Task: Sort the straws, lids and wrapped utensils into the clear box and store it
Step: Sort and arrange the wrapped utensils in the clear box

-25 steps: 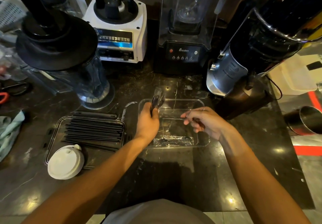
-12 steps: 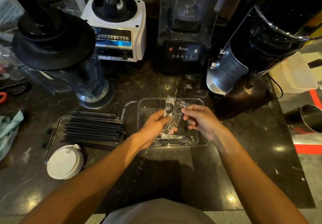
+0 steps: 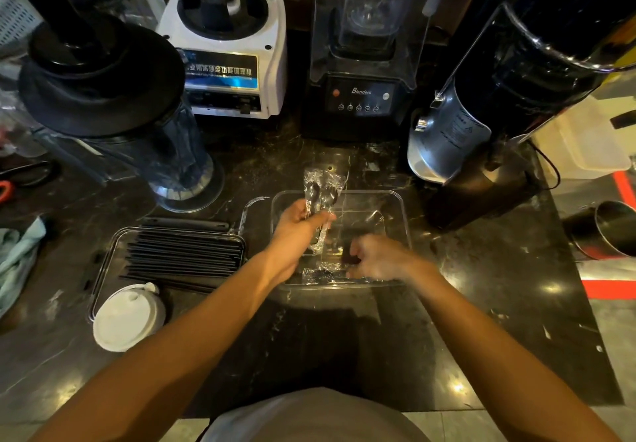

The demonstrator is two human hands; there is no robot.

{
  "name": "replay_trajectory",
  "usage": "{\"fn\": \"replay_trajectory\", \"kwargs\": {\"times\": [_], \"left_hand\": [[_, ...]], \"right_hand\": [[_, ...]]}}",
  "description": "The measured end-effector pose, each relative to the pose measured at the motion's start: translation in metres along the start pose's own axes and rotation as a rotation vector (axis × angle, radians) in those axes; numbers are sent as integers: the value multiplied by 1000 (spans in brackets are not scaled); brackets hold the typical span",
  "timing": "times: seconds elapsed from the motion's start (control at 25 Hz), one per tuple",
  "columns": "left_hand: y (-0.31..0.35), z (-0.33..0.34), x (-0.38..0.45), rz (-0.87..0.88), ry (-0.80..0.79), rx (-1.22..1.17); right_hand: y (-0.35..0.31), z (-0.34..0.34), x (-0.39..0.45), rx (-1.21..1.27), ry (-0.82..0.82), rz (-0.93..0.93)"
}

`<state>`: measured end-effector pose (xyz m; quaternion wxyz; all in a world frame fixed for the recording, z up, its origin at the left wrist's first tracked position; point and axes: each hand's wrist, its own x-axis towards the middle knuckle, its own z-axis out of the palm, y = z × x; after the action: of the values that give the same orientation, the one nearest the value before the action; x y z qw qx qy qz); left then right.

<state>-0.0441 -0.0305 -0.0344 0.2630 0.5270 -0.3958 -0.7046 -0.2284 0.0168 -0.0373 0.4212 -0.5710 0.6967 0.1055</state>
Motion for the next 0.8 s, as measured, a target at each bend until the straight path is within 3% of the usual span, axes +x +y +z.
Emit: {"fn": "replay_trajectory", "kwargs": {"times": [0.2,0.36,0.6,0.8], "left_hand": [[4,-1,0,-31,-1,-12],[5,-5,-1,-31,-4,4],[1,-10,2,-44,42,-37],[-4,-8,6,-61,78,-68]], "right_hand": [[-21,11,5,-462,34,-79],[-23,8,10,-539,127,-166],[-13,8,11,-237,143,-45],[-1,-1,4,546,190,48]]}}
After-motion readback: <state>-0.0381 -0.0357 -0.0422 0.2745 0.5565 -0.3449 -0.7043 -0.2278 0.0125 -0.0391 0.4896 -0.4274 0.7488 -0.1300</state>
